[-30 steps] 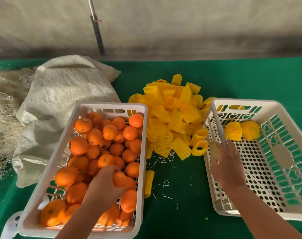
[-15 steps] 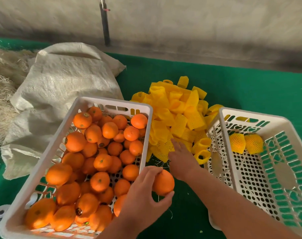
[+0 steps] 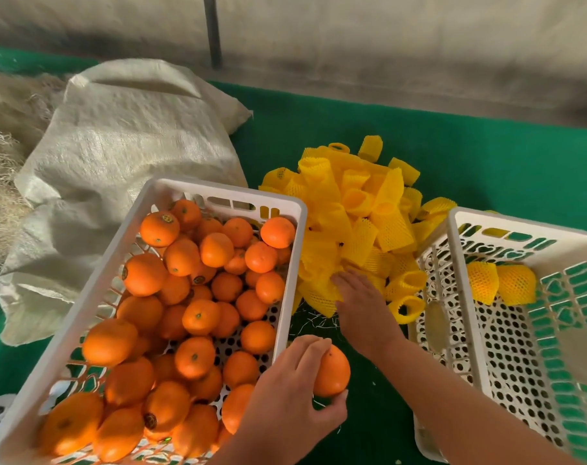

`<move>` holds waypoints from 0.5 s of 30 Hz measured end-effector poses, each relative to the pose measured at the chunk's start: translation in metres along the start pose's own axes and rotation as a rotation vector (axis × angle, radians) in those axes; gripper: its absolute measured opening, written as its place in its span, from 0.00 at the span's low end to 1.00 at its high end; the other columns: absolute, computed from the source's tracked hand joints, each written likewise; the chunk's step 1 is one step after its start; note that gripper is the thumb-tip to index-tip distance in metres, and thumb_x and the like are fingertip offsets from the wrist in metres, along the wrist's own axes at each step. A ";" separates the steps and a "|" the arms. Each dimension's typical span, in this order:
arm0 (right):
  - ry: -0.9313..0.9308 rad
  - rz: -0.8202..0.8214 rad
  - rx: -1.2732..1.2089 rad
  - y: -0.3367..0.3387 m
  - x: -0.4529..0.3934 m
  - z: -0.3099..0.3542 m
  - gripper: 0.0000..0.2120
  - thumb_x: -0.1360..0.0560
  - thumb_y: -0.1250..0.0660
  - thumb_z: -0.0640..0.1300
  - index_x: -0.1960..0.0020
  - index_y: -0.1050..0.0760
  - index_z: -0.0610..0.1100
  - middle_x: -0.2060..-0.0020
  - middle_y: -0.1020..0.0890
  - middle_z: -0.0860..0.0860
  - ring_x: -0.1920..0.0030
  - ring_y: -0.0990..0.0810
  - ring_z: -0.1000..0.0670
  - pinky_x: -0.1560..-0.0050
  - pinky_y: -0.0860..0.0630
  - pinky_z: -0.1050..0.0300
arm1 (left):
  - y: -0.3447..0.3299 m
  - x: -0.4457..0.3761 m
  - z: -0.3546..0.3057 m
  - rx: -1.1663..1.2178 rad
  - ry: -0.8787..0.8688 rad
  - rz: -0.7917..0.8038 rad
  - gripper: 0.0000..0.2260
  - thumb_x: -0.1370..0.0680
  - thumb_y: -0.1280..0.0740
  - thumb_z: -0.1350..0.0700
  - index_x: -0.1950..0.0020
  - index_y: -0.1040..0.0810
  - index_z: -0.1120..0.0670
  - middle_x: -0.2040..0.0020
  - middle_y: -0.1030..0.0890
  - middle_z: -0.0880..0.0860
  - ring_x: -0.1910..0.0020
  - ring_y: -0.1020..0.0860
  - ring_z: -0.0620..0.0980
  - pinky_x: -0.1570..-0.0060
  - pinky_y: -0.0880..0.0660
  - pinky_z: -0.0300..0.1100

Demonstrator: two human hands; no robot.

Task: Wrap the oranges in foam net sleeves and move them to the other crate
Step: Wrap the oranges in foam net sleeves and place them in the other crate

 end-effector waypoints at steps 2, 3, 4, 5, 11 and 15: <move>-0.098 -0.265 -0.246 0.027 0.019 -0.011 0.17 0.17 0.33 0.48 0.30 0.23 0.45 0.33 0.21 0.49 0.32 0.26 0.52 0.34 0.29 0.60 | 0.000 0.000 0.001 -0.002 -0.003 -0.001 0.34 0.28 0.34 0.28 0.26 0.43 0.33 0.30 0.38 0.29 0.39 0.32 0.34 0.51 0.38 0.22; -0.147 -0.370 -0.347 0.038 0.030 -0.017 0.14 0.18 0.31 0.49 0.35 0.20 0.47 0.40 0.18 0.52 0.40 0.23 0.56 0.41 0.29 0.66 | 0.000 0.000 0.002 0.000 -0.002 -0.004 0.34 0.28 0.35 0.28 0.26 0.44 0.33 0.30 0.39 0.29 0.39 0.32 0.34 0.50 0.37 0.23; -0.185 -0.428 -0.416 0.046 0.041 -0.022 0.11 0.20 0.29 0.51 0.39 0.20 0.50 0.46 0.17 0.55 0.46 0.22 0.59 0.47 0.29 0.71 | 0.000 0.000 0.002 0.000 -0.001 -0.006 0.33 0.28 0.35 0.28 0.26 0.44 0.32 0.30 0.39 0.28 0.39 0.31 0.35 0.50 0.36 0.23; -0.216 -0.448 -0.461 0.051 0.052 -0.024 0.09 0.21 0.28 0.52 0.42 0.20 0.53 0.50 0.18 0.59 0.50 0.21 0.62 0.53 0.29 0.73 | 0.000 0.000 0.001 -0.006 -0.002 -0.006 0.33 0.28 0.35 0.28 0.26 0.44 0.32 0.30 0.40 0.28 0.39 0.32 0.35 0.51 0.36 0.23; -0.300 -0.403 -0.535 0.060 0.100 -0.016 0.07 0.21 0.26 0.47 0.44 0.18 0.54 0.54 0.16 0.63 0.56 0.19 0.63 0.57 0.21 0.66 | 0.008 0.004 -0.010 0.032 -0.035 0.002 0.35 0.29 0.32 0.30 0.26 0.45 0.28 0.33 0.43 0.22 0.42 0.30 0.34 0.53 0.32 0.24; -0.302 -0.361 -0.499 0.059 0.121 -0.006 0.07 0.21 0.26 0.46 0.44 0.17 0.54 0.54 0.15 0.61 0.58 0.21 0.68 0.58 0.29 0.77 | 0.007 0.009 -0.024 0.159 -0.098 0.110 0.41 0.32 0.26 0.34 0.24 0.45 0.25 0.23 0.52 0.26 0.31 0.37 0.37 0.43 0.33 0.33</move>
Point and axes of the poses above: each hand's wrist, its own x-axis away from the middle knuckle, its own y-axis out of the back of the hand, z = x × y, the point moved 7 cm from there along -x, towards the middle knuckle
